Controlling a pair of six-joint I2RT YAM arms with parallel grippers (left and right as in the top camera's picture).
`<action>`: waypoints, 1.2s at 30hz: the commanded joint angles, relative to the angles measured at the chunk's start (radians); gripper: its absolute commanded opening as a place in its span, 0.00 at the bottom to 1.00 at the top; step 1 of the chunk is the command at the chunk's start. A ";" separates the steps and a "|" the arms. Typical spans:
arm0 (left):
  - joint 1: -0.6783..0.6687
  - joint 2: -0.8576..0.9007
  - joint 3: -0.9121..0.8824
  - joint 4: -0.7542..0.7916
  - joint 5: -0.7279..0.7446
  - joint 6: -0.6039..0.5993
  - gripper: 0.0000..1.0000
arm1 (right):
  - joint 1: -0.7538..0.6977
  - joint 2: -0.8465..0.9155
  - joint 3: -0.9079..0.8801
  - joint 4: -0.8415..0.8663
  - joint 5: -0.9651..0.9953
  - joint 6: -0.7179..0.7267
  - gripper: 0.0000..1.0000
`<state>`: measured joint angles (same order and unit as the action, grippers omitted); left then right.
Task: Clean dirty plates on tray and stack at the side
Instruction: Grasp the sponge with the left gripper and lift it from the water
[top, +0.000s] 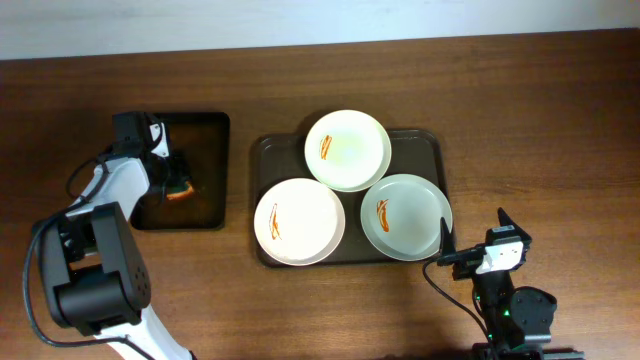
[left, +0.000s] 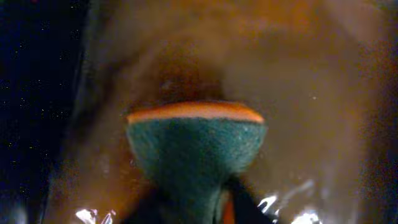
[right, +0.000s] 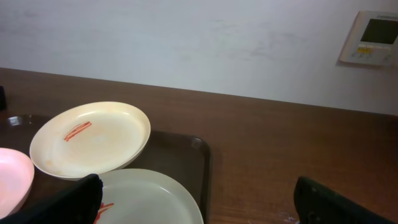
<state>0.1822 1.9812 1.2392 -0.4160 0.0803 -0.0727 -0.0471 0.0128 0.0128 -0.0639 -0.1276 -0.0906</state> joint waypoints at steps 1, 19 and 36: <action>0.002 0.022 -0.005 0.021 0.008 -0.002 1.00 | -0.008 -0.006 -0.007 -0.004 0.008 -0.006 0.98; 0.011 0.083 -0.005 0.143 0.002 -0.002 0.00 | -0.008 -0.006 -0.007 -0.003 0.008 -0.007 0.98; 0.018 0.004 -0.008 -0.098 -0.063 -0.001 0.59 | -0.008 -0.006 -0.007 -0.004 0.008 -0.007 0.98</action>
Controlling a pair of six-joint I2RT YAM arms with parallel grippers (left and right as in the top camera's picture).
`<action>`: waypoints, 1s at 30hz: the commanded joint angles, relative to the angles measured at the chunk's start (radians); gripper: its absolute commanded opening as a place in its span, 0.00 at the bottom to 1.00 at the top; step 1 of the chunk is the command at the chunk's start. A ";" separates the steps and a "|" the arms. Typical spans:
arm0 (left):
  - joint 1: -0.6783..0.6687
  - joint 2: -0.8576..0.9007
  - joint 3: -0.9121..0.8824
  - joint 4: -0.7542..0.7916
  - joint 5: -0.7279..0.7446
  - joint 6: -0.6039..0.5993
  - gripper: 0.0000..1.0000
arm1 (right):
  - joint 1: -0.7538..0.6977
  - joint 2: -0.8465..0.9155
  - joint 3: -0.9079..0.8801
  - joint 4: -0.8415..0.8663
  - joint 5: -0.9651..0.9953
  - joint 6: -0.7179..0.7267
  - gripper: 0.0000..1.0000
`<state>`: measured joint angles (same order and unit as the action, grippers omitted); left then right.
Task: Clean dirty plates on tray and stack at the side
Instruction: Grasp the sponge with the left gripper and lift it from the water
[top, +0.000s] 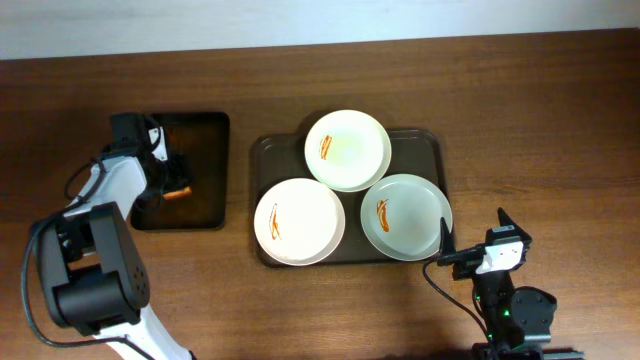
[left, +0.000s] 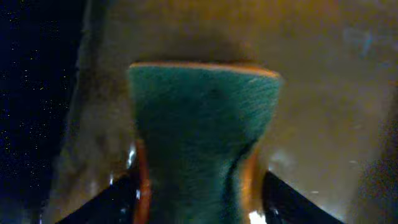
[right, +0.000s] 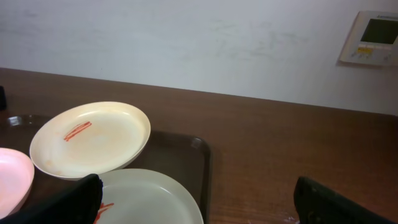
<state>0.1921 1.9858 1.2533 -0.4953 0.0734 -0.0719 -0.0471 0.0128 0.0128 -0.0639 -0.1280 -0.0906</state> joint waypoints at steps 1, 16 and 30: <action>0.008 0.000 -0.022 -0.018 -0.055 -0.002 0.53 | -0.008 -0.006 -0.007 -0.004 0.009 -0.007 0.98; 0.008 0.000 -0.022 0.075 -0.033 0.042 0.43 | -0.008 -0.006 -0.007 -0.004 0.008 -0.007 0.98; 0.008 0.000 -0.022 0.124 -0.037 0.043 0.21 | -0.008 -0.006 -0.007 -0.003 0.009 -0.006 0.98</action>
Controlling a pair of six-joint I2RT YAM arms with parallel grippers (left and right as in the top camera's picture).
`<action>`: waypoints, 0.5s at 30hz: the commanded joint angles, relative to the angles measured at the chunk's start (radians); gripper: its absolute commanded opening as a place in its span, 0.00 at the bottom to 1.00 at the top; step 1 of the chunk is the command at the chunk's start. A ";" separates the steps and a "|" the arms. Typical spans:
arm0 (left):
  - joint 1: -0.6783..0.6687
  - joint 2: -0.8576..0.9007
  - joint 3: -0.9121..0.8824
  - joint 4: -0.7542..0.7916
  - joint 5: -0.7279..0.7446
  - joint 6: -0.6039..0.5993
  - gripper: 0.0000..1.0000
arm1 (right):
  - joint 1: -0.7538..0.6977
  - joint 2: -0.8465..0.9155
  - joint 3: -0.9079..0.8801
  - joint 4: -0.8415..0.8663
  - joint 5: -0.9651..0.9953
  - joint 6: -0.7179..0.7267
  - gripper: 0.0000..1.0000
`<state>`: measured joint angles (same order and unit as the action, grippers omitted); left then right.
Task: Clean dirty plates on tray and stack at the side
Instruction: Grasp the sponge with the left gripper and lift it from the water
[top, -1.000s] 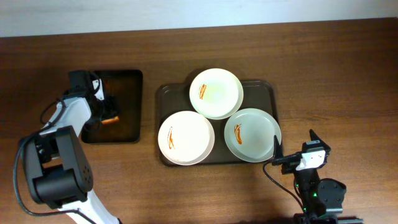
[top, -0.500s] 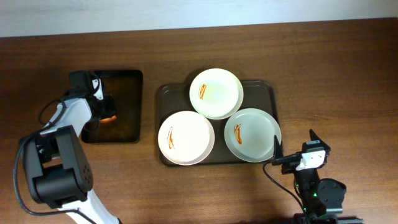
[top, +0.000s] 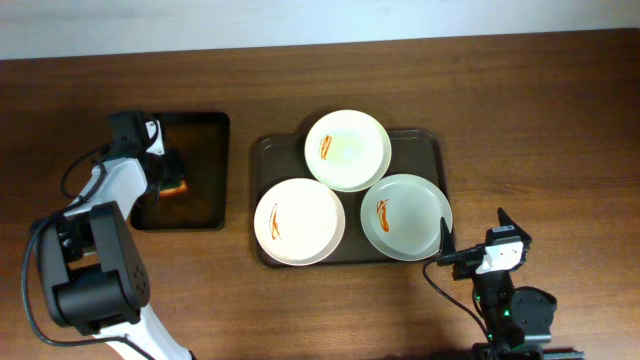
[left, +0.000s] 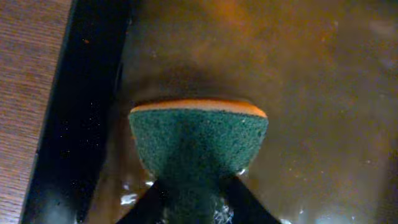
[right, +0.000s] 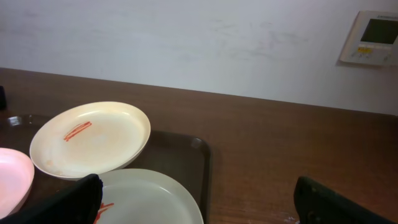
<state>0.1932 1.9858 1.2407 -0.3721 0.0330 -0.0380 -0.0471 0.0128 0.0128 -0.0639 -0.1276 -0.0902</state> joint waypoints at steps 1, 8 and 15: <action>0.007 0.000 -0.010 0.001 0.004 0.008 0.09 | -0.008 -0.006 -0.007 -0.004 0.008 -0.007 0.98; 0.006 -0.126 -0.007 0.011 0.209 0.008 0.00 | -0.008 -0.006 -0.007 -0.003 0.008 -0.007 0.98; 0.006 -0.399 -0.007 0.053 0.274 0.005 0.00 | -0.008 -0.006 -0.007 -0.003 0.008 -0.007 0.98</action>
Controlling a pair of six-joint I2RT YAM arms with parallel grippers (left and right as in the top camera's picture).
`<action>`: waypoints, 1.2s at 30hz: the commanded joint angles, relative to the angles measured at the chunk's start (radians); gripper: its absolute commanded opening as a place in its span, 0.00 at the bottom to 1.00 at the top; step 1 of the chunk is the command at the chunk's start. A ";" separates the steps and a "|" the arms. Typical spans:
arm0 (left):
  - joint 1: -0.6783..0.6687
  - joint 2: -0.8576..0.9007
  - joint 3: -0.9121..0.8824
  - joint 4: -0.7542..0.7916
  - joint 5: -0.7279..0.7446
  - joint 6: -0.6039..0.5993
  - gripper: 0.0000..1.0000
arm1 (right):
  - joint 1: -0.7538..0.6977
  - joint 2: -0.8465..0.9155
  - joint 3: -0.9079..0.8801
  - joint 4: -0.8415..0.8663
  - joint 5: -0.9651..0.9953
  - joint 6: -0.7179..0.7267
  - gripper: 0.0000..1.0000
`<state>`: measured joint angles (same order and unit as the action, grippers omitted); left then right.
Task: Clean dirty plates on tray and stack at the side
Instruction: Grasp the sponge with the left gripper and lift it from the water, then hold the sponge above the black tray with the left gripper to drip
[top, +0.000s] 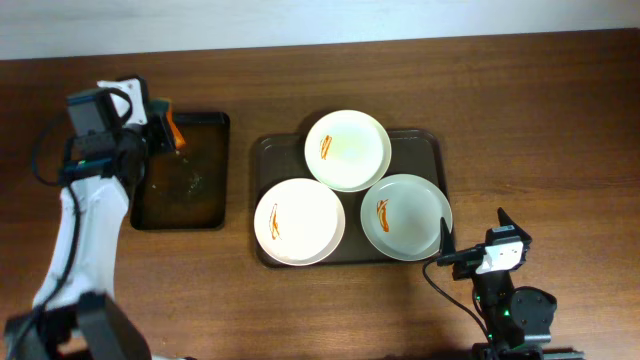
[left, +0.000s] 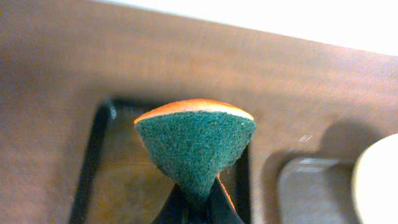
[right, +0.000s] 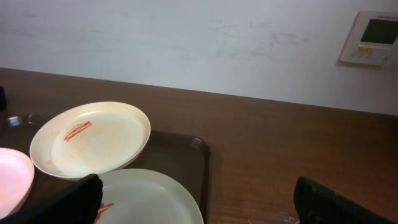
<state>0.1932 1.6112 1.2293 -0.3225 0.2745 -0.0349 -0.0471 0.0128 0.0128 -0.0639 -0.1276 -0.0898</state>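
Three dirty plates lie on the brown tray (top: 425, 142): a cream one (top: 347, 150) at the back, a pinkish-white one (top: 299, 221) at front left and a pale green one (top: 406, 217) at front right, each with an orange-red smear. My left gripper (left: 198, 202) is shut on a green and orange sponge (left: 194, 142) and holds it up in the air over the far edge of the black water tray (top: 183, 188). My right gripper (right: 198, 199) rests open near the table's front edge, just right of the pale green plate (right: 146, 199).
The black water tray holds brownish water and sits left of the brown tray. A white wall (right: 186, 37) with a small control panel (right: 370, 37) rises behind the table. Bare wood lies to the right of the brown tray.
My left gripper has risen with the sponge from the water in the black tray to a point above the tray's far edge. The right arm and plates have not moved.
My left gripper held the sponge down in the black tray's water through all three earlier moments, pressed flatter at the middle one. Now the sponge hangs clear of the water above the tray. The right gripper stayed open beside the pale green plate throughout.
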 joint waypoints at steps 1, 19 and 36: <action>0.006 -0.016 0.001 -0.003 0.014 0.002 0.00 | -0.008 -0.006 -0.007 -0.003 0.008 -0.008 0.98; 0.018 -0.089 -0.004 -0.056 0.033 -0.041 0.00 | -0.008 -0.006 -0.007 -0.004 0.008 -0.008 0.98; 0.137 0.037 -0.003 -0.110 0.473 -0.823 0.00 | -0.008 -0.006 -0.007 -0.004 0.008 -0.008 0.98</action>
<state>0.3191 1.6791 1.2137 -0.4358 0.5930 -0.7105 -0.0471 0.0128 0.0128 -0.0639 -0.1280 -0.0902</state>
